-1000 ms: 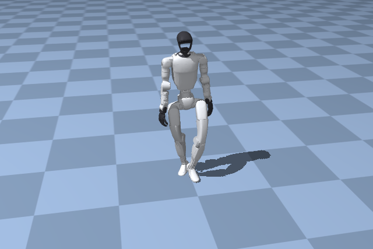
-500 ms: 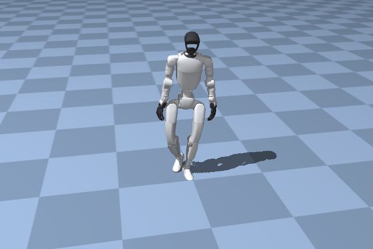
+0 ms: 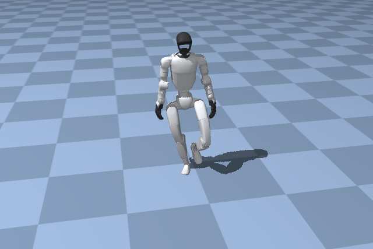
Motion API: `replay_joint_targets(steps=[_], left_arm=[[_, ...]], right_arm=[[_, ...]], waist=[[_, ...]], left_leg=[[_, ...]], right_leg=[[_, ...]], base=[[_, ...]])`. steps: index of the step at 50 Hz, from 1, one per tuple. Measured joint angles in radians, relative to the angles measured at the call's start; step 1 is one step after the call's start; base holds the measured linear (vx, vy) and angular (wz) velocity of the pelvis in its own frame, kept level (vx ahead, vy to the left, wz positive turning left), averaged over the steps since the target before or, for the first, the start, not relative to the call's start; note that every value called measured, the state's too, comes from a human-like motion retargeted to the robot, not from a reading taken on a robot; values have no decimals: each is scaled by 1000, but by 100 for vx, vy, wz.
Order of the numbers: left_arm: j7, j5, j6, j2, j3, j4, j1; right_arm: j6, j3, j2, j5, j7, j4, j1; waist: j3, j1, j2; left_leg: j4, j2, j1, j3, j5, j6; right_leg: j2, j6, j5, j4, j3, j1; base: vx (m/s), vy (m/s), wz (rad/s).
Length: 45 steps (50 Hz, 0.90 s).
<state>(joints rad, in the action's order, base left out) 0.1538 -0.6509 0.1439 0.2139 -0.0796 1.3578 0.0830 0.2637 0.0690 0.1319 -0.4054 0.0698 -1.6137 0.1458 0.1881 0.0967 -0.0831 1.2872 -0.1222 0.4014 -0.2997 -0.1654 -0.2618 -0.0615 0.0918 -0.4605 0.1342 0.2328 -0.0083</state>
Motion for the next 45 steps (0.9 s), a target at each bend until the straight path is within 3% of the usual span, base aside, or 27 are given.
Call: replay_joint_targets(steps=[3,7,11,12,13,14,17,20,22,25,26,29,32,35,38,40,43,45], left_arm=[[-13,-11,6,-18,-9,36,-33],[29,-52,15,-42,-21,82,-70],[101,-111,22,-48,-27,103,-97],[122,-126,19,-40,-27,99,-105],[143,-138,8,-21,-25,94,-108],[156,-147,-3,-10,-21,92,-113],[158,-163,-18,12,-24,91,-121],[113,-144,10,25,-53,104,-109],[75,-97,30,30,-71,115,-94],[44,-16,34,32,-92,114,-70],[47,7,30,35,-92,106,-59],[40,52,24,52,-80,70,-20],[-7,76,19,70,-53,22,30],[-62,100,-2,78,-32,-31,73],[-86,139,-42,73,-17,-83,91],[-91,161,-68,63,-13,-115,93],[-87,154,-85,37,-12,-146,84],[-71,133,-91,30,2,-167,82]], right_arm=[[-4,-25,2,-29,-10,24,48],[-20,-51,1,-41,-12,71,104],[-31,-67,-12,-31,2,134,145],[-35,-72,-19,-27,5,147,153],[-39,-76,-28,-24,10,157,165],[-42,-76,-34,-28,17,162,173],[-42,-79,-47,-63,43,168,180],[-34,-101,-52,-94,46,164,178],[-34,-128,-54,-96,35,157,170],[-36,-154,-52,-107,18,158,147],[-36,-153,-50,-112,8,161,137],[-36,-134,-41,-114,-33,162,103],[-36,-98,-28,-94,-61,142,66],[-20,-56,-16,-82,-35,95,37],[15,-33,-8,-65,19,39,14],[27,-14,-7,-51,46,9,-1],[24,9,-13,-18,74,-9,-35],[8,12,-21,7,87,-1,-63]], waist=[[-16,32,12],[-41,27,12],[-57,3,9],[-55,5,8],[-50,11,9],[-51,20,15],[-63,35,29],[-64,48,34],[-64,58,47],[-71,37,88],[-74,23,102],[-78,-22,135],[-74,-58,123],[-65,-75,89],[-51,-102,40],[-35,-123,7],[-4,-131,-48],[25,-118,-66]], left_leg=[[62,31,176,-7,-119,0],[-41,36,322,-71,-262,0],[-276,152,387,-17,-294,4],[-264,140,383,4,-326,0],[-142,21,367,-19,-424,0],[-110,-13,358,-7,-465,0],[-114,-34,305,29,-543,0],[-157,-66,223,19,-559,0],[-217,-96,151,-1,-554,0],[-331,-128,50,-17,-532,0],[-367,-135,26,-18,-519,0],[-461,-131,-31,2,-479,0],[-551,-84,-85,19,-425,0],[-613,-24,-126,32,-345,0],[-673,38,-186,20,-247,0],[-714,76,-237,5,-162,0],[-662,105,-270,-30,16,0],[-530,90,-221,-10,149,0]], right_leg=[[28,-44,19,-49,31,21],[71,-92,18,-92,81,46],[102,-134,2,-99,114,67],[88,-130,-5,-94,111,79],[41,-98,-22,-86,100,96],[20,-93,-20,-78,92,106],[5,-115,26,-39,106,122],[11,-139,163,49,107,116],[14,-168,314,150,101,87],[2,-183,476,349,128,18],[6,-180,480,417,162,-4],[24,-142,388,592,265,-73],[29,-96,284,663,293,-152],[14,-51,212,576,280,-203],[-24,-46,202,386,176,-220],[-18,14,263,264,145,-198],[52,89,625,141,230,-96],[44,129,687,72,201,-37]], base=[[18,37,0],[32,32,42],[43,24,39],[60,-55,-32],[60,-73,-53],[57,-55,-63],[54,-8,-50],[44,13,-72],[46,34,-98],[37,34,-52],[45,34,-9],[36,16,15],[38,-2,32],[35,-7,20],[38,-5,33],[38,-5,45],[46,-10,43],[38,-7,43]])
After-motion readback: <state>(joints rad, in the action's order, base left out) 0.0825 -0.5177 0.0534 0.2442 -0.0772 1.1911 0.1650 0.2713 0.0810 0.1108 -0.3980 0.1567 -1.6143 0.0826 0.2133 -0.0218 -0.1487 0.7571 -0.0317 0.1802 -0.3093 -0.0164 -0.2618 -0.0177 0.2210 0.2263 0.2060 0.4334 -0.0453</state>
